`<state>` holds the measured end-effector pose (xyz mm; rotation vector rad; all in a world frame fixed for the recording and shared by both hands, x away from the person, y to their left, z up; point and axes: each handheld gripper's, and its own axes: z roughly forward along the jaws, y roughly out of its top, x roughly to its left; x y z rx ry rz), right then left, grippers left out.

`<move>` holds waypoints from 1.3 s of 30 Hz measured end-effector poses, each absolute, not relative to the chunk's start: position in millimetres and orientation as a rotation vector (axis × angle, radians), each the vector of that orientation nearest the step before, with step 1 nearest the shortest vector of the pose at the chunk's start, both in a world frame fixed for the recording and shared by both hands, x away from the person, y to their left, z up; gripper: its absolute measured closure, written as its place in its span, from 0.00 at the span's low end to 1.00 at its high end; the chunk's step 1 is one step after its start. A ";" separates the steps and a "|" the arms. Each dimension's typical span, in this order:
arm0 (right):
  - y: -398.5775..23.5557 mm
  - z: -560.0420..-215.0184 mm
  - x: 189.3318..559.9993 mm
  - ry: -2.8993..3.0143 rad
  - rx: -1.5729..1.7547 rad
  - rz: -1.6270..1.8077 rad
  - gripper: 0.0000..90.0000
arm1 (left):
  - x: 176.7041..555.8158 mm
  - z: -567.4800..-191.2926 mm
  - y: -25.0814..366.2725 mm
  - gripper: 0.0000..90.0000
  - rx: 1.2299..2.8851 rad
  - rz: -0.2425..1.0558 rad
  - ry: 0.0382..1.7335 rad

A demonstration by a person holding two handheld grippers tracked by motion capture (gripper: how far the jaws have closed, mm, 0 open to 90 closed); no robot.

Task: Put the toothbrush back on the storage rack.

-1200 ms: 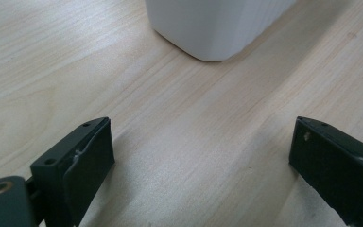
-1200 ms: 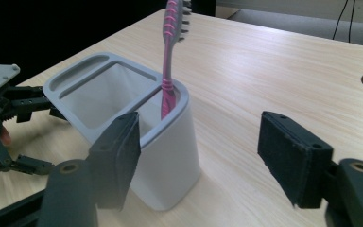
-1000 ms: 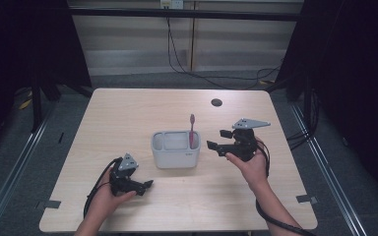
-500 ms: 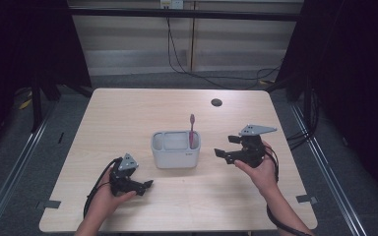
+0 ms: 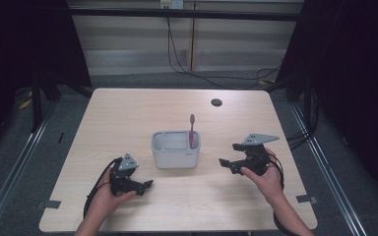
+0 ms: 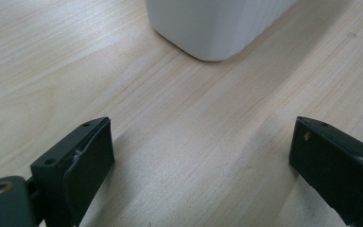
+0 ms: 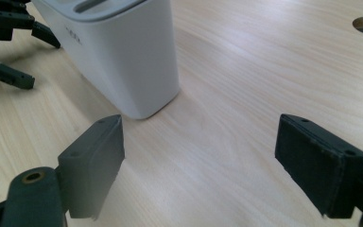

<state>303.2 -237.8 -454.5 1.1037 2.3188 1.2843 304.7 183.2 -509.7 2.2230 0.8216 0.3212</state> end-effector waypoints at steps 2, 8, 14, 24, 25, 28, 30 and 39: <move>-239.8 -457.0 302.1 2.330 1.101 1.275 0.17 | 304.7 -509.6 183.2 0.08 2.223 0.321 0.821; -248.0 -466.8 297.7 2.372 1.080 1.240 0.17 | 304.7 -509.7 183.2 0.08 2.224 0.321 0.821; -259.6 -475.9 296.5 2.365 1.100 1.234 0.17 | 304.7 -509.6 183.2 0.08 2.224 0.321 0.821; -276.8 -487.9 296.1 2.365 1.104 1.211 0.17 | 304.6 -509.6 183.2 0.08 2.224 0.322 0.822; -278.2 -488.7 296.1 2.361 1.102 1.209 0.17 | 304.6 -509.6 183.2 0.08 2.224 0.321 0.821; -282.4 -491.1 296.7 2.359 1.100 1.189 0.17 | 304.6 -509.6 183.2 0.08 2.224 0.321 0.821; -284.2 -493.0 296.7 2.364 1.109 1.183 0.17 | 304.6 -509.6 183.2 0.08 2.224 0.321 0.821; -289.6 -500.6 297.2 2.386 1.100 1.124 0.17 | 304.5 -509.6 183.2 0.08 2.224 0.323 0.822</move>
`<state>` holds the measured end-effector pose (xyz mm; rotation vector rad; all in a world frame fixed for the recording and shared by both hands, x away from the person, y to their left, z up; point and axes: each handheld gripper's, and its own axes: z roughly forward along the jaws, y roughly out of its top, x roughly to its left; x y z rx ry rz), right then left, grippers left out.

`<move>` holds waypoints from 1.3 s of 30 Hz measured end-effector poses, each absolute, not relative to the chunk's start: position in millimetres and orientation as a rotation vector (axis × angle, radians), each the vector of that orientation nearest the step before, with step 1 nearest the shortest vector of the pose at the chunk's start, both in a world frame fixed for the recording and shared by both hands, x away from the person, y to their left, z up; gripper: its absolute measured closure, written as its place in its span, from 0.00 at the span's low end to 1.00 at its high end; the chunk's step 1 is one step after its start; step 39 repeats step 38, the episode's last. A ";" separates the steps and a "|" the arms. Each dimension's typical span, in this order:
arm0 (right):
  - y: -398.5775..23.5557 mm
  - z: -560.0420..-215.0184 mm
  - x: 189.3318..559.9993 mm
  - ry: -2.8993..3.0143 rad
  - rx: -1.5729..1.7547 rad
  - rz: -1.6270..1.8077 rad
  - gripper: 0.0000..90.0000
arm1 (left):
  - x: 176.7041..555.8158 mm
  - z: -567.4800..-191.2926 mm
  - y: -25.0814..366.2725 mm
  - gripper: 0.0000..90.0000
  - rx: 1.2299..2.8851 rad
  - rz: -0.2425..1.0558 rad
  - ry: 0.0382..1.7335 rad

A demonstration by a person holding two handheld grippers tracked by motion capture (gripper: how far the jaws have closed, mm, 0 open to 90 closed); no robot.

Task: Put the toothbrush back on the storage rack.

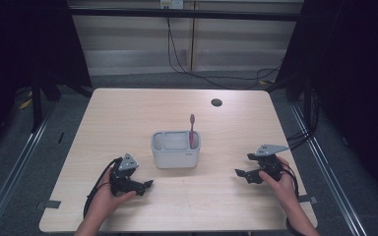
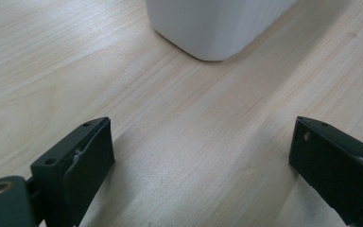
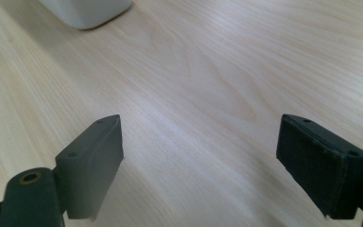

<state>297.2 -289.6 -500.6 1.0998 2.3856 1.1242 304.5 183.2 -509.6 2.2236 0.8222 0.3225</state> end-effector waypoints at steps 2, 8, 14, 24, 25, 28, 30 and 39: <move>-291.9 -502.4 297.6 2.384 1.093 1.119 0.17 | 304.5 -509.6 183.2 0.08 2.223 0.323 0.822; -296.7 -506.1 298.0 2.386 1.113 1.100 0.17 | 304.5 -509.6 183.2 0.08 2.224 0.323 0.823; -298.2 -510.2 297.9 2.396 1.104 1.075 0.17 | 304.1 -509.6 183.2 0.08 2.224 0.320 0.826; -301.1 -512.5 297.6 2.398 1.106 1.049 0.16 | 303.7 -509.7 183.3 0.08 2.222 0.320 0.825; -301.3 -512.5 297.9 2.398 1.107 1.050 0.16 | 303.7 -509.7 183.3 0.08 2.222 0.319 0.825; -301.1 -512.6 297.8 2.396 1.107 1.045 0.15 | 303.6 -509.7 183.4 0.08 2.222 0.320 0.825; -300.9 -512.6 297.7 2.395 1.114 1.041 0.15 | 303.6 -509.7 183.4 0.08 2.222 0.320 0.826; -301.2 -512.6 298.0 2.394 1.116 1.045 0.15 | 303.6 -509.7 183.4 0.08 2.222 0.319 0.826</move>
